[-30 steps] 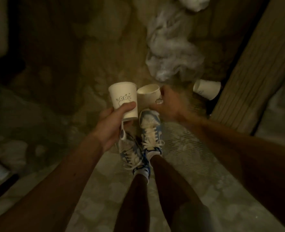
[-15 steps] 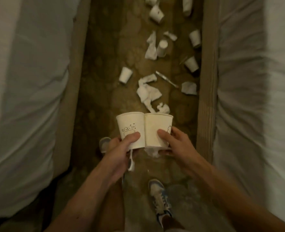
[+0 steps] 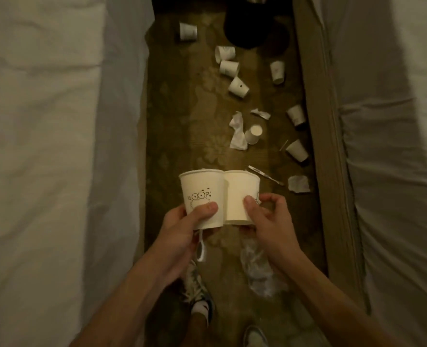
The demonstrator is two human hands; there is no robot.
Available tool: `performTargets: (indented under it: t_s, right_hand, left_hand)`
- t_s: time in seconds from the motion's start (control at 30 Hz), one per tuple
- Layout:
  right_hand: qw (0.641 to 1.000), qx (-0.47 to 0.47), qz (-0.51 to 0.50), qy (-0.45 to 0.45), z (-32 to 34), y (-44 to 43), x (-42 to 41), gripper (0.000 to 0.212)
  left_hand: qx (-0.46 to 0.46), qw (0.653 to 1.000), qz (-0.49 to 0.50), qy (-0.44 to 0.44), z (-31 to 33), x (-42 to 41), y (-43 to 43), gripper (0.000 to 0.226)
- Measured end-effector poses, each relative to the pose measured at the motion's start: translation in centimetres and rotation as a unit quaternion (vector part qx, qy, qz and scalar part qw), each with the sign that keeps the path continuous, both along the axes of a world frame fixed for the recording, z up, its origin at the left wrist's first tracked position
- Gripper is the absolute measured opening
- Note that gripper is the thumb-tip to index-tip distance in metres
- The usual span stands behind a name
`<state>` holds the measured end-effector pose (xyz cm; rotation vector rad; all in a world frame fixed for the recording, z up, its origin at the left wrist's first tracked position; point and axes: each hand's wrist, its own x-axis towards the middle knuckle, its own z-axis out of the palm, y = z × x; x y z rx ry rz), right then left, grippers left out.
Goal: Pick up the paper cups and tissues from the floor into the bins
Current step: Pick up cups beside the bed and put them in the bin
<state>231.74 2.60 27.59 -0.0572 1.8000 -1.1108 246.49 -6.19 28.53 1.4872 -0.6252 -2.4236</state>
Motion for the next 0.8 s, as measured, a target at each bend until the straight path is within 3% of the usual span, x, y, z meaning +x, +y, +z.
performTargets:
  t_s: [0.1, 0.2, 0.4, 0.53, 0.8]
  right_hand:
    - [0.999, -0.049, 0.006, 0.014, 1.3, -5.3, 0.4, 0.031]
    - [0.997, -0.080, 0.010, 0.008, 2.7, -9.3, -0.7, 0.045]
    - [0.991, -0.122, -0.044, 0.015, 4.2, -16.2, -5.9, 0.042]
    - [0.991, -0.121, -0.041, 0.034, 5.1, -21.2, -11.4, 0.045]
    - [0.980, -0.137, -0.090, 0.111, 6.8, -31.9, -23.5, 0.047]
  left_hand:
    - [-0.033, 0.999, 0.006, -0.003, 0.7, 0.2, -5.4, 0.060]
    - [-0.041, 0.999, -0.012, -0.008, 1.5, -0.8, -10.0, 0.068]
    - [-0.088, 0.989, -0.119, -0.011, 3.8, -6.5, -19.7, 0.060]
    - [-0.120, 0.975, -0.185, -0.027, 5.5, -12.0, -26.7, 0.068]
    - [-0.158, 0.979, -0.129, 0.008, 8.7, -23.8, -40.1, 0.072]
